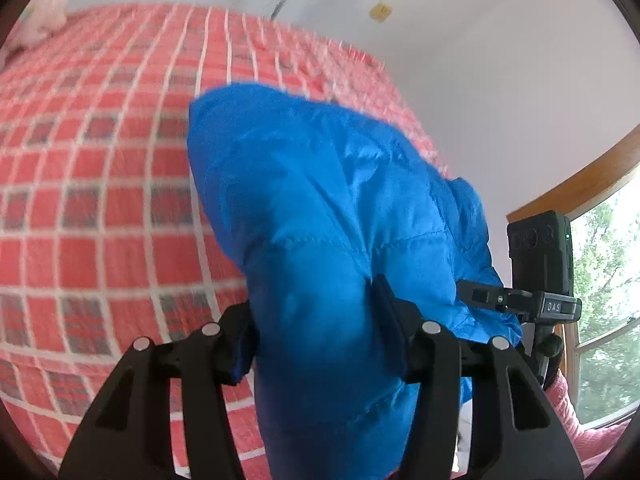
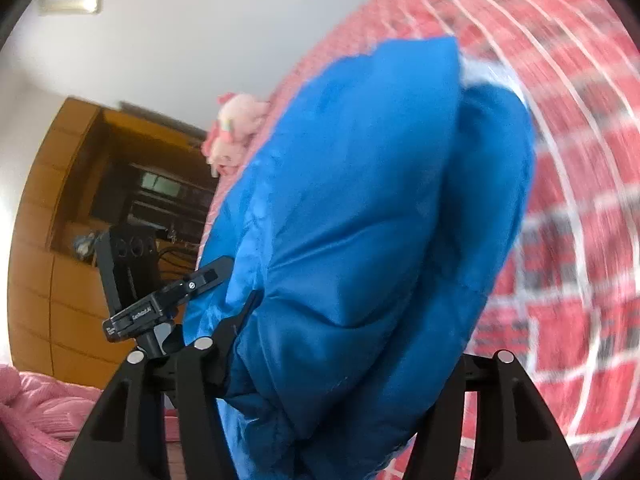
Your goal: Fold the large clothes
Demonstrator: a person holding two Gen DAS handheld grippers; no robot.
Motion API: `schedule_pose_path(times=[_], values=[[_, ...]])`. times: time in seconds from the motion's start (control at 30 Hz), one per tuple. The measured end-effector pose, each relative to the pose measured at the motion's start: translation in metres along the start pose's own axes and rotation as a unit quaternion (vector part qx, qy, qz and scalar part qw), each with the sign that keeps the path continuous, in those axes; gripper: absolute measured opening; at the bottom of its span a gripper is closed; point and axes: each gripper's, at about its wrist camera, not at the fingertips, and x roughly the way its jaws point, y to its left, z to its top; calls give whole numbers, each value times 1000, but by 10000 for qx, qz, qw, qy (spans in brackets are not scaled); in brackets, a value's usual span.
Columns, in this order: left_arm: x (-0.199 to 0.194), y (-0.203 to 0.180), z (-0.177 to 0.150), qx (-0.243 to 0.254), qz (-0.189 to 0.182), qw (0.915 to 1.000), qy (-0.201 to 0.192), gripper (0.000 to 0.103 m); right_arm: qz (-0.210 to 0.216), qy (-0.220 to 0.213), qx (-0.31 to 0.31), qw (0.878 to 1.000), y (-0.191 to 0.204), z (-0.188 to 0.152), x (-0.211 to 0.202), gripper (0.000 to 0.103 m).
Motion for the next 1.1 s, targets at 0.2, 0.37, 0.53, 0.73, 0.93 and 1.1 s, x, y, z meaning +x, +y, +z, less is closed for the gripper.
schedule_pose_path(times=[0.2,0.37,0.53,0.73,0.93,1.1], values=[[-43,10,25,-15,171,9976,-674,51,23,-70,-800,9968,45,39,12,58],[-70,35,47,-89,472,9911,-1243,51,120,-9,-1376,9904,72,89,50,58],[-62,81,67,-176,1013,9844,-1430,51,99,326,-1558,9872,63,122,105,57],[-14,153,67,-526,1440,9847,-831,54,-240,862,-1161,9892,22,120,179,59],[-10,155,62,-444,1461,9845,-862,61,-64,827,-637,9945,1,115,175,68],[-23,154,64,-612,1453,9844,-777,67,-384,705,-664,9946,8,112,157,80]])
